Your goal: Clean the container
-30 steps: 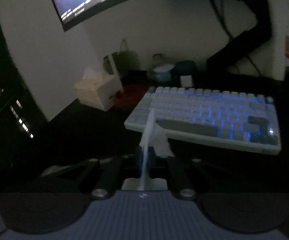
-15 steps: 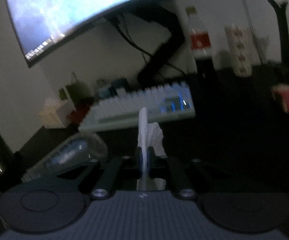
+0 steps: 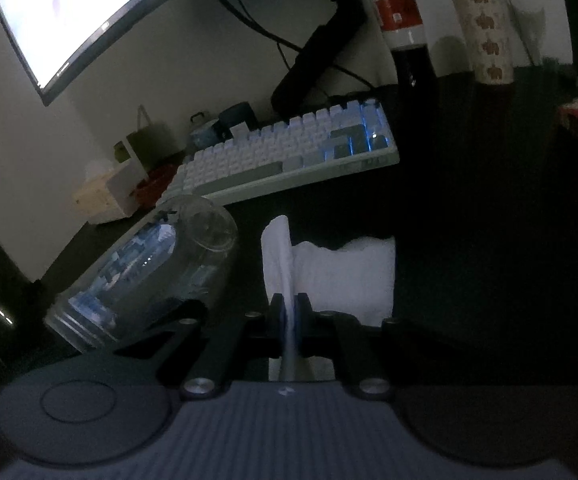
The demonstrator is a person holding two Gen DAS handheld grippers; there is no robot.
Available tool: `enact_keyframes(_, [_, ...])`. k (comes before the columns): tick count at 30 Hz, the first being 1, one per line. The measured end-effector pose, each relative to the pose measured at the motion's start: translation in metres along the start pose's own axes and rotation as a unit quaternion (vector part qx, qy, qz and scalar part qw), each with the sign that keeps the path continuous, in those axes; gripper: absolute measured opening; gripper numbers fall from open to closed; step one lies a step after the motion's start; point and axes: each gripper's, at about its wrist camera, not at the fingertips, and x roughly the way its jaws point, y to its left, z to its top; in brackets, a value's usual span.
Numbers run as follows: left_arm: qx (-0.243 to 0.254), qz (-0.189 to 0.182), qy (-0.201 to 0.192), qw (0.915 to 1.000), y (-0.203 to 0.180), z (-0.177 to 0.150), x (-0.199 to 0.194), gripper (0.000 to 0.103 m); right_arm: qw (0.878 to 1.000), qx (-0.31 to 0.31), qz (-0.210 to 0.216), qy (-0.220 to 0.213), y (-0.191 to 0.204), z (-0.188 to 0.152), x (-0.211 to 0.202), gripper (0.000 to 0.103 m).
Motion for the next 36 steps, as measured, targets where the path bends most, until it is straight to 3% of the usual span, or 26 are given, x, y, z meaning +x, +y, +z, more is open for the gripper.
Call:
enact_keyframes(1, [0.002,-0.007,0.004,1.0000,0.000,-0.001,-0.003,0.011,1.000,0.000,-0.001,-0.003,0.000,0.000,-0.001,0.013])
enact_keyframes(3, [0.004,-0.020,0.013,0.9997,0.002,-0.003,-0.010,0.014,1.000,0.001,-0.004,-0.011,0.002,-0.001,-0.006,0.034])
enact_keyframes(11, [0.005,-0.018,0.024,0.9995,0.017,-0.010,-0.040,0.018,0.999,0.007,-0.015,-0.047,0.011,-0.007,-0.042,0.034])
enact_keyframes(13, [0.005,-0.017,0.026,0.9995,0.020,-0.012,-0.048,0.037,0.998,0.008,-0.033,-0.051,0.016,-0.011,-0.050,0.034])
enact_keyframes(15, [0.005,-0.015,0.028,0.9995,0.024,-0.013,-0.055,0.047,0.997,-0.003,-0.058,-0.045,0.024,-0.019,-0.057,0.046])
enact_keyframes(18, [0.009,0.005,0.044,0.9990,0.031,-0.014,-0.061,0.053,0.993,-0.016,-0.111,-0.026,0.035,-0.035,-0.067,0.054])
enact_keyframes(19, [0.010,0.012,0.049,0.9987,0.032,-0.014,-0.064,0.066,0.992,-0.017,-0.122,-0.019,0.038,-0.041,-0.072,0.056])
enact_keyframes(20, [0.010,0.020,0.052,0.9984,0.033,-0.013,-0.068,0.074,0.992,-0.013,-0.127,-0.015,0.040,-0.049,-0.079,0.063])
enact_keyframes(21, [0.008,0.031,0.050,0.9983,0.032,-0.013,-0.073,0.091,0.992,-0.009,-0.129,-0.012,0.042,-0.056,-0.085,0.072])
enact_keyframes(22, [0.005,0.042,0.048,0.9980,0.032,-0.013,-0.078,0.100,0.991,-0.005,-0.131,-0.008,0.044,-0.063,-0.092,0.075])
enact_keyframes(24, [0.003,0.068,0.040,0.9969,0.030,-0.010,-0.091,0.103,0.992,-0.012,-0.124,0.002,0.054,-0.068,-0.100,0.080])
enact_keyframes(28, [0.007,0.141,0.050,0.9887,0.027,-0.002,-0.110,0.103,0.986,-0.037,-0.162,0.000,0.079,-0.070,-0.120,0.092])
enact_keyframes(31, [-0.010,0.146,0.084,0.9856,0.034,0.004,-0.117,0.103,0.984,-0.061,-0.165,-0.007,0.088,-0.070,-0.132,0.096])
enact_keyframes(36, [-0.020,0.145,0.106,0.9836,0.039,0.011,-0.110,0.103,0.982,-0.080,-0.170,-0.026,0.088,-0.069,-0.140,0.101])
